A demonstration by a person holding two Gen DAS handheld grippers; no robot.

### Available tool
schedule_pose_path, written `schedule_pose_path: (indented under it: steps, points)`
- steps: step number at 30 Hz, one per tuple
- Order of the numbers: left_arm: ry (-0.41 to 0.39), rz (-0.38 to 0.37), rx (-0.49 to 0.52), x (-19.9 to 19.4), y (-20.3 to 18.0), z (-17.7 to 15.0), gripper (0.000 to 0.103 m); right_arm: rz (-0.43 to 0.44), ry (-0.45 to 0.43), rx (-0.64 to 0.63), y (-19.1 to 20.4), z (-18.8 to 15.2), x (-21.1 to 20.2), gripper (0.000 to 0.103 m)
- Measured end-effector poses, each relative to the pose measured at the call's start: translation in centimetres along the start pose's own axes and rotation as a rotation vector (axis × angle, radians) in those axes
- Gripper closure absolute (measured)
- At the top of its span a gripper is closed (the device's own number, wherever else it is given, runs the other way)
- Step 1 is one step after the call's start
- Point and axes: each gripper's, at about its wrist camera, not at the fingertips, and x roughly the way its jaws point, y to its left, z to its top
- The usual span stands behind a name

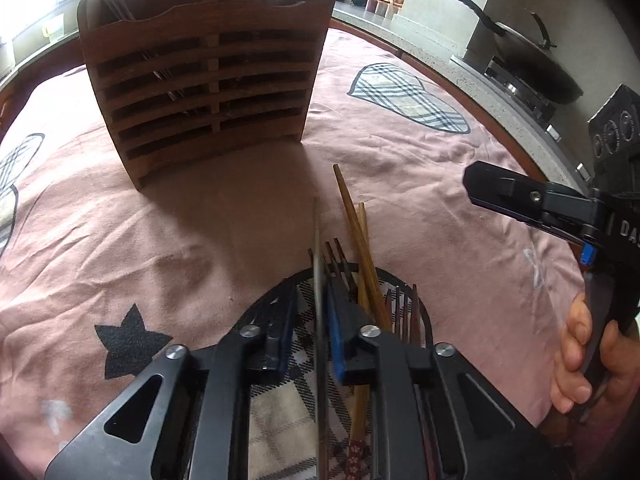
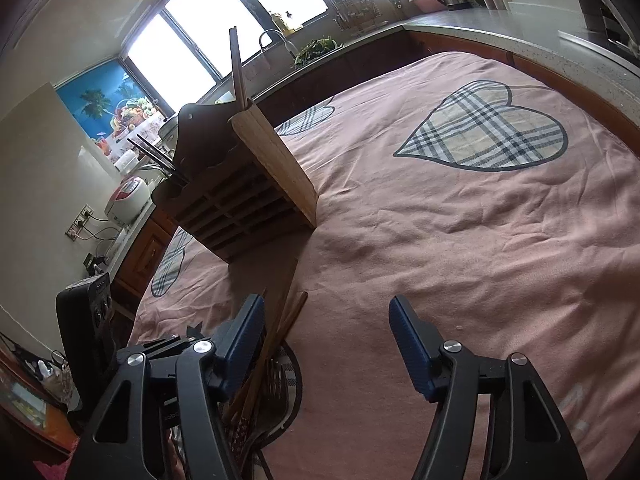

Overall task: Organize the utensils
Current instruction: 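Grasp a thin metal chopstick with the left tool while the right tool grasps a wooden chopstick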

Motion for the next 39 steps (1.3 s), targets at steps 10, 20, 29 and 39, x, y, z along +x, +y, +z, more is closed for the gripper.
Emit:
schedule_pose_path:
  steps: [10, 20, 29, 39]
  points:
    - [-0.043, -0.033, -0.122, -2.8, 4.0, -1.0, 0.098, 0.012, 0.107, -0.074, 2.4, 2.0, 6.1, 0.062]
    - [0.007, -0.04, -0.171, -2.3, 6.6, -1.4, 0.098, -0.04, 0.216, -0.147, 4.0, 2.1, 9.8, 0.086]
    - [0.067, 0.002, -0.063, -0.9, 4.7, 0.7, 0.088, -0.061, 0.255, -0.172, 4.5, 2.3, 10.6, 0.089]
    - [0.114, 0.103, 0.058, 0.3, 3.2, 1.9, 0.098, -0.024, 0.171, -0.144, 4.4, 2.7, 7.3, 0.092]
